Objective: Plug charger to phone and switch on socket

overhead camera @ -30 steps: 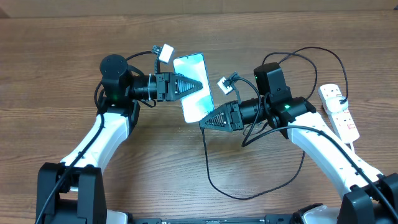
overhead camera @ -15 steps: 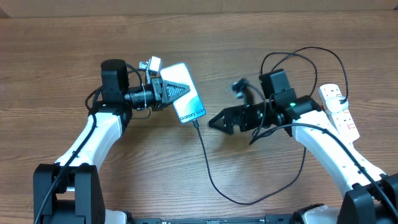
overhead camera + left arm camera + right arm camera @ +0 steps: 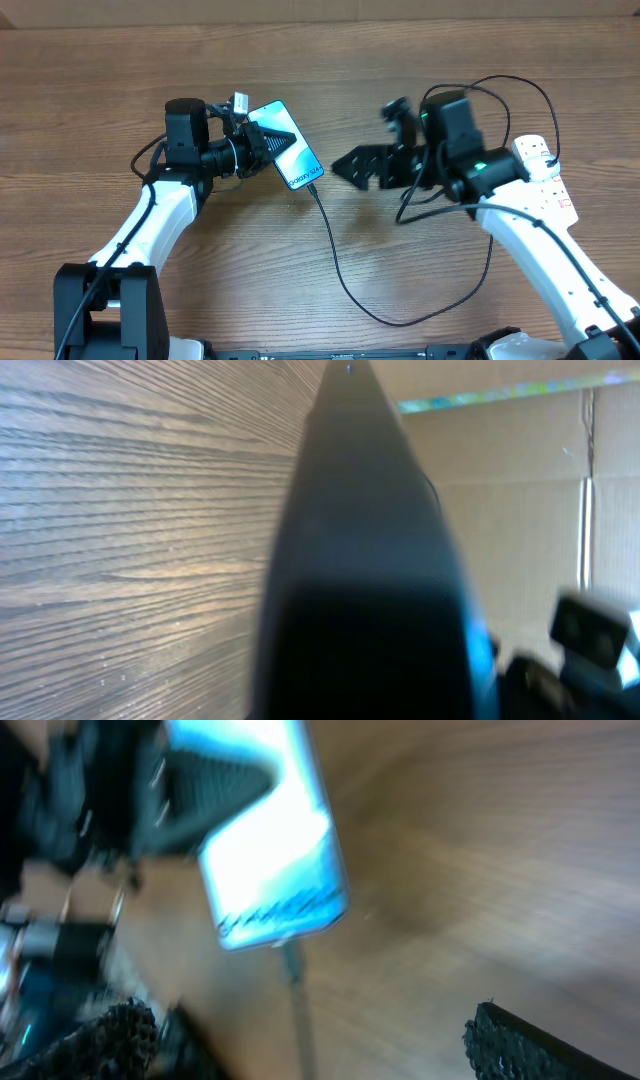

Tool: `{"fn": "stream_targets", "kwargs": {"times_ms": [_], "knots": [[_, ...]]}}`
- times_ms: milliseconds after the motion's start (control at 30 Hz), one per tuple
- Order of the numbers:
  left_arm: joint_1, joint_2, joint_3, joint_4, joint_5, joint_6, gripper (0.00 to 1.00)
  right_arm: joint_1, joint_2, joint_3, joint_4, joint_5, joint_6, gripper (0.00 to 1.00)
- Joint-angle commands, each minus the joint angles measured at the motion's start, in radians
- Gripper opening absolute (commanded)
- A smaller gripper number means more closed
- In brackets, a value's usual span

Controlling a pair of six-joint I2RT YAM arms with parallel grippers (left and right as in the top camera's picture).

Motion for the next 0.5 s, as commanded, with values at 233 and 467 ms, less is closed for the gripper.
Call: {"fn": "stream_targets", "kwargs": {"times_ms": [233, 467], "knots": [[-0.006, -0.006, 0.013, 0.013, -0.024, -0.057, 0.04, 0.276, 0.019, -0.027, -0.020, 0.435, -0.045, 0.94], [-0.006, -0.006, 0.013, 0.052, 0.085, -0.055, 0.04, 0.324, 0.130, -0.027, 0.017, 0.474, -0.045, 0.66]]}}
